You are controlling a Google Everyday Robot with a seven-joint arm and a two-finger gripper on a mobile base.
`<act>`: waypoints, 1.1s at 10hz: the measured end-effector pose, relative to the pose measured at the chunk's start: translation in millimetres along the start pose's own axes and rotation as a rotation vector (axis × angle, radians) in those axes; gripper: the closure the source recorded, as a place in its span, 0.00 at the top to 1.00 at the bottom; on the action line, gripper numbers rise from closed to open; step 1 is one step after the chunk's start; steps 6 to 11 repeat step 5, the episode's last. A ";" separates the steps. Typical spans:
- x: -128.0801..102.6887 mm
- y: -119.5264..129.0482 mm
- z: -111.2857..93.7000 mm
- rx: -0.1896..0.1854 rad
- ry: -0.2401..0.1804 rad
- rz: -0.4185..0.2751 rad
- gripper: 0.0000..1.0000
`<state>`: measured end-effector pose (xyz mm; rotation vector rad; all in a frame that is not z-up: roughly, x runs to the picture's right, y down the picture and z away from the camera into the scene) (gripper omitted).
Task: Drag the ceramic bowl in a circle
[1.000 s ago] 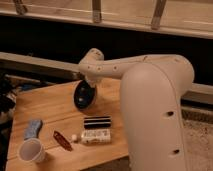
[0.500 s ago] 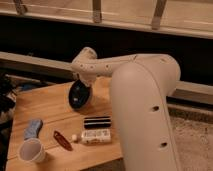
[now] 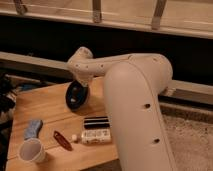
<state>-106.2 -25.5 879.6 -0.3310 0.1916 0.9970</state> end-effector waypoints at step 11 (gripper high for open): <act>-1.7 -2.3 1.0 0.003 0.014 -0.052 0.00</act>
